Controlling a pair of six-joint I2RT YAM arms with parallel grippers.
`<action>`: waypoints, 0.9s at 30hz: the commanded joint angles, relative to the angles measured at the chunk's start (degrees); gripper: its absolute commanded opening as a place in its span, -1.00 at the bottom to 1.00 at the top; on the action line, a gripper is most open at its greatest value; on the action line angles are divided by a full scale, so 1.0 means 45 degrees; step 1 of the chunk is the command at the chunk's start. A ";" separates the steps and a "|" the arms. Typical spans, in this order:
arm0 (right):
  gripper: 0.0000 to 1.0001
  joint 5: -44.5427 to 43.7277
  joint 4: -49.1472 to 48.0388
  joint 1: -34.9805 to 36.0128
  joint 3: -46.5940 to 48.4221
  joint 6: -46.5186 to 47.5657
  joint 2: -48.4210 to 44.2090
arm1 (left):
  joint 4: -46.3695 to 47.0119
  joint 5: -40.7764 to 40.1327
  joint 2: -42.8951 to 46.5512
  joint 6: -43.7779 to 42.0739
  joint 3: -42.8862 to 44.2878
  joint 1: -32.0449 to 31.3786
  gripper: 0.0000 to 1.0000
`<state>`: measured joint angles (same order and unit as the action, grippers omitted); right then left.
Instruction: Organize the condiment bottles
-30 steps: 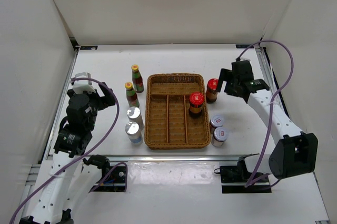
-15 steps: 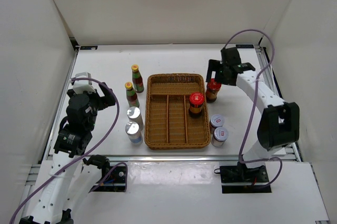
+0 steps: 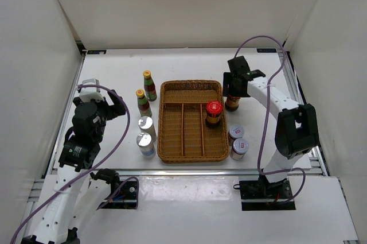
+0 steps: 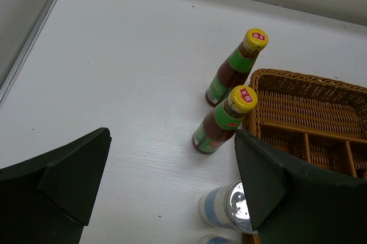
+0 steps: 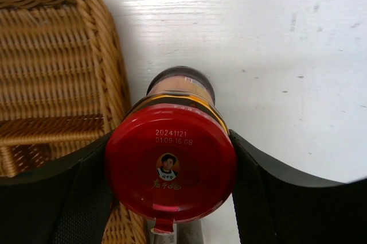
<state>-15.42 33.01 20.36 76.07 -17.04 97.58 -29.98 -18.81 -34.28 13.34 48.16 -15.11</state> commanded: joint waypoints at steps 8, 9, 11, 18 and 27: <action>-1.00 -0.4853 0.0007 0.1197 0.1239 0.0778 -0.3888 | 0.0079 -0.0020 0.0099 -0.0094 -0.0078 -0.0020 0.99; -1.00 -0.4855 0.0220 0.1314 0.1394 0.0778 -0.4491 | 0.0079 -0.0020 0.0099 -0.0094 -0.0078 -0.0020 0.99; -1.00 -0.4972 0.0806 0.1666 0.1570 0.0895 -0.5041 | 0.0079 -0.0020 0.0215 -0.0094 -0.0078 -0.0020 0.99; -1.00 -0.3976 0.2817 0.3850 0.1417 0.0466 -0.7578 | 0.0079 -0.0020 0.0333 -0.0094 -0.0078 -0.0020 0.99; -1.00 -0.2081 0.4227 0.7232 -0.0416 -0.1679 -0.9457 | 0.0079 -0.0020 0.0333 -0.0094 -0.0078 -0.0020 0.99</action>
<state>-26.76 53.91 51.07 76.31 -19.99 57.60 -29.98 -18.81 -33.21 13.34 48.16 -15.11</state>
